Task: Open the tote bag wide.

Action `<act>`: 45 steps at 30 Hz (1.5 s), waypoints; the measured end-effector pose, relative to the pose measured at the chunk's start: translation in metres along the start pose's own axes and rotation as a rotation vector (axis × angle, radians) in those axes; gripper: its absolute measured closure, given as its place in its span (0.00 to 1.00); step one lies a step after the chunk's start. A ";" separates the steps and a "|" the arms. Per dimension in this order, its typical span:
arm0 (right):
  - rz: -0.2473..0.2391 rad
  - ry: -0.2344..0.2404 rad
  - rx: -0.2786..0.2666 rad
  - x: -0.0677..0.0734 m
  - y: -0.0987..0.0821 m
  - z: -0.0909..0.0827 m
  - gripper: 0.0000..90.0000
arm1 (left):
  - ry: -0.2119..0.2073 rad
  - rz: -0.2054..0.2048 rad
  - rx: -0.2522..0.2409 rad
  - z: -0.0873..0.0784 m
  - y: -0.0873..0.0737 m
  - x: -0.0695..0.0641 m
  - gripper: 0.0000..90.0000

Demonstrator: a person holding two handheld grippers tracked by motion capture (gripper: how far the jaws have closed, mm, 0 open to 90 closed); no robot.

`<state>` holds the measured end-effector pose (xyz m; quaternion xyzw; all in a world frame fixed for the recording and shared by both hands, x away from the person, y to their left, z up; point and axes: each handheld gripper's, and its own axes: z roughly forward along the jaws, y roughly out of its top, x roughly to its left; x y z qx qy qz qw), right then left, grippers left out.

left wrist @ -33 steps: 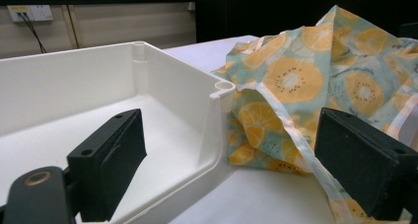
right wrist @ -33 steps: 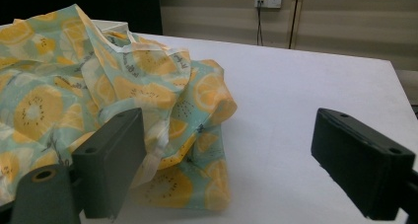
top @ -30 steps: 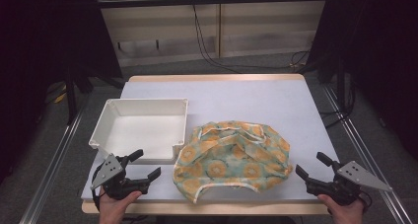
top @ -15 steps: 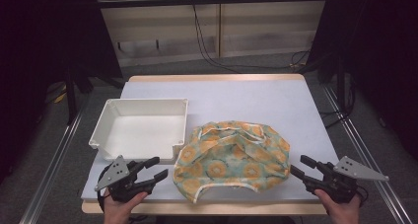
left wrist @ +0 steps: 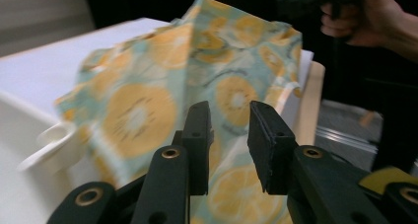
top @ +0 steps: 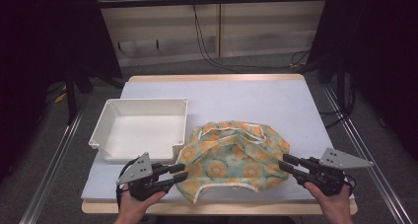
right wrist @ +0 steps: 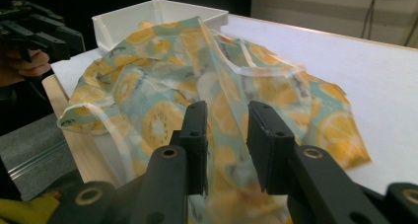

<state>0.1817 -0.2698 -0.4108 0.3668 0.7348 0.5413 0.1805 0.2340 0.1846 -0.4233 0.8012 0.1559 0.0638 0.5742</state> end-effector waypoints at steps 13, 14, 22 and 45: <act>-0.051 0.089 0.028 -0.006 0.037 0.030 0.76 | -0.097 0.061 0.022 0.064 0.041 -0.003 0.67; -0.053 0.097 0.050 -0.008 0.039 0.037 0.74 | -0.109 0.055 0.023 0.070 0.043 -0.002 0.67; -0.087 0.111 0.103 -0.009 0.035 0.059 0.73 | -0.157 0.076 0.028 0.108 0.057 -0.009 0.72; -0.036 0.092 0.165 -0.022 0.013 0.085 0.99 | -0.125 0.170 0.192 0.159 0.034 -0.013 0.55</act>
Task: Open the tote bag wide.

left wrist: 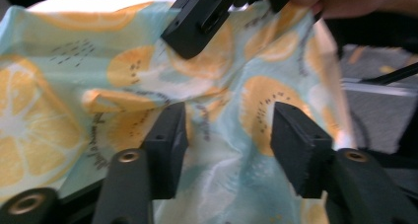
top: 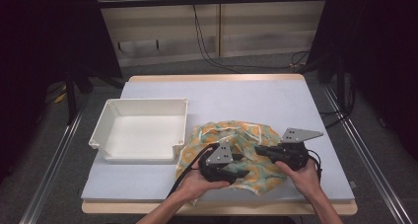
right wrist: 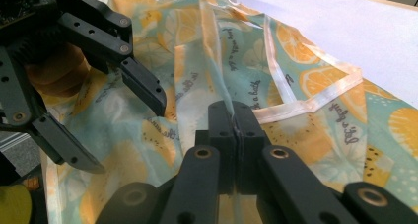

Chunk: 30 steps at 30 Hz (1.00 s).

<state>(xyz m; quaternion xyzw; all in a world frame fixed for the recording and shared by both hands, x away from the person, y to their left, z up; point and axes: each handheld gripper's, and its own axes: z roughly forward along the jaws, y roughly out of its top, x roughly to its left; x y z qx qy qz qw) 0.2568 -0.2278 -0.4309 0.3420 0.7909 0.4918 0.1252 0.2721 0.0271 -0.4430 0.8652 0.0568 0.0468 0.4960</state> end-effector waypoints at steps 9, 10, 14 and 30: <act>0.016 0.020 -0.011 -0.001 0.000 0.001 1.00 | 0.048 0.017 0.029 0.004 -0.005 0.002 0.95; 0.016 0.021 -0.012 -0.001 0.000 0.001 1.00 | 0.050 0.018 0.032 0.004 -0.006 0.002 0.98; 0.019 0.020 -0.017 -0.002 0.000 0.000 1.00 | 0.044 -0.002 0.035 0.004 -0.006 0.004 1.00; 0.042 0.010 -0.053 -0.026 0.020 0.004 1.00 | -0.125 -0.055 -0.084 -0.029 0.005 -0.020 1.00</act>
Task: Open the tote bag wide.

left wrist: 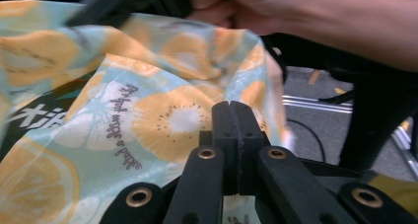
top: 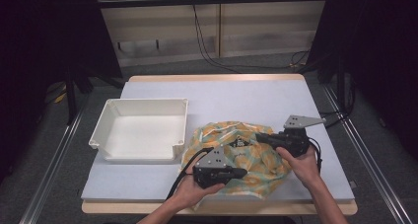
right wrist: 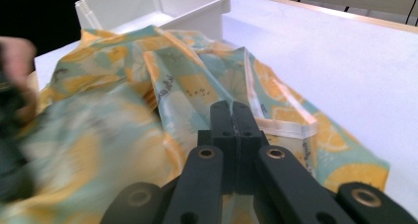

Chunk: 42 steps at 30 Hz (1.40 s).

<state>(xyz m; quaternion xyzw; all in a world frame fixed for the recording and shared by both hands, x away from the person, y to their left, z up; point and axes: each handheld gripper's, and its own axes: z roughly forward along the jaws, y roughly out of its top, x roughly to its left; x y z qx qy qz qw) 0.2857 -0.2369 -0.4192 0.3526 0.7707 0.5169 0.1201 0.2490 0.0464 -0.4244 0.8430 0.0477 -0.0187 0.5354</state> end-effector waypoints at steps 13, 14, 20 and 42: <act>0.059 -0.040 -0.004 -0.037 0.012 0.029 1.00 | -0.069 0.003 0.043 -0.003 -0.025 -0.029 1.00; 0.065 -0.048 -0.005 -0.041 0.013 0.030 1.00 | -0.071 0.001 0.039 -0.002 -0.027 -0.031 1.00; 0.068 -0.125 0.040 -0.053 0.013 0.042 1.00 | -0.065 0.007 0.066 0.003 -0.034 -0.033 1.00; 0.024 -0.124 -0.037 -0.037 0.016 0.003 0.77 | 0.047 -0.010 -0.103 -0.035 -0.006 -0.012 0.76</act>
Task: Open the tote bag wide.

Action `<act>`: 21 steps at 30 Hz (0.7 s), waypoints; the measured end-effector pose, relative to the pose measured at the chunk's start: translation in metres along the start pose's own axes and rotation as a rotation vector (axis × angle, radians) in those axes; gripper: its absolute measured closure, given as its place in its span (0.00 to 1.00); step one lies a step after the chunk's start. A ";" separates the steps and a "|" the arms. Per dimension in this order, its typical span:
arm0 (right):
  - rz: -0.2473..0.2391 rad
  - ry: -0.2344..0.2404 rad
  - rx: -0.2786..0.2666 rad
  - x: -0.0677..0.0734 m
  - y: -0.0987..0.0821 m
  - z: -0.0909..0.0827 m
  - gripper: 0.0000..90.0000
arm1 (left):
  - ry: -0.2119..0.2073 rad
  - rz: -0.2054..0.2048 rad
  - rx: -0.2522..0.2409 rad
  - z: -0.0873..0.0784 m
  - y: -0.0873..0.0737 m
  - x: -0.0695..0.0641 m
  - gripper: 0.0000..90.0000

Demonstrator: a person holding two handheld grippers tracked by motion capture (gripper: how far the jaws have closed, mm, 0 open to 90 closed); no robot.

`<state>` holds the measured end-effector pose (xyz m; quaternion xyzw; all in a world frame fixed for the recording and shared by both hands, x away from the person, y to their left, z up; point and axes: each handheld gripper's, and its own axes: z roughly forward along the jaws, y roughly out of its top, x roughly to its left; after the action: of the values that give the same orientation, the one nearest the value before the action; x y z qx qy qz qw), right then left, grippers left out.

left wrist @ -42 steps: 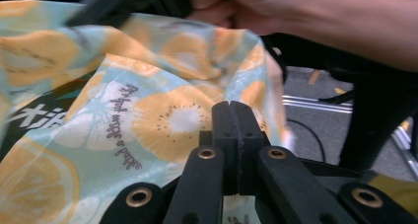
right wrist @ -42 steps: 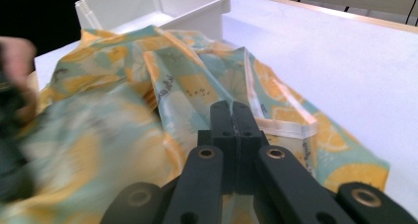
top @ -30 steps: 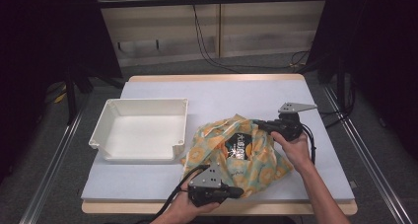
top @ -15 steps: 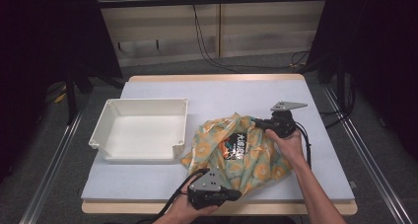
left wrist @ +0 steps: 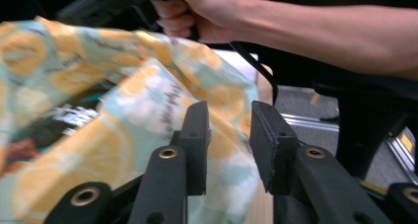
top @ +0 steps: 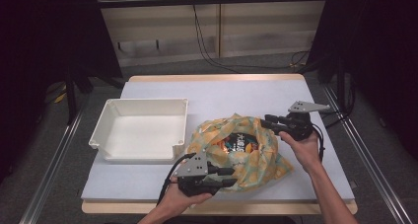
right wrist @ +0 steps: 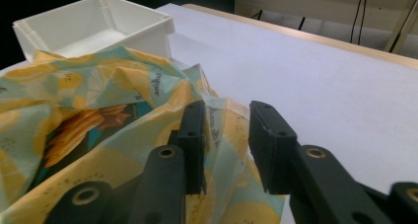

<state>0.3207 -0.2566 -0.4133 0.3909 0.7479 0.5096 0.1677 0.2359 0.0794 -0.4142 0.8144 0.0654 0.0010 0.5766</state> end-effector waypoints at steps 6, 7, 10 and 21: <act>-0.014 0.045 -0.032 0.007 0.007 -0.011 0.78 | 0.017 -0.005 -0.012 -0.001 0.014 0.015 0.65; -0.006 0.056 -0.032 0.008 0.008 -0.012 0.77 | 0.006 -0.008 -0.016 0.002 0.016 0.017 0.61; -0.021 0.091 -0.035 0.017 0.014 -0.012 0.71 | 0.041 -0.010 -0.006 0.008 0.019 0.024 0.52; -0.061 0.136 0.031 0.025 0.023 0.016 0.60 | 0.074 -0.052 0.092 0.034 0.004 0.044 0.40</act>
<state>0.3247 -0.2235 -0.3964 0.3350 0.7770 0.5178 0.1260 0.2829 0.0511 -0.4249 0.8375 0.1079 0.0131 0.5356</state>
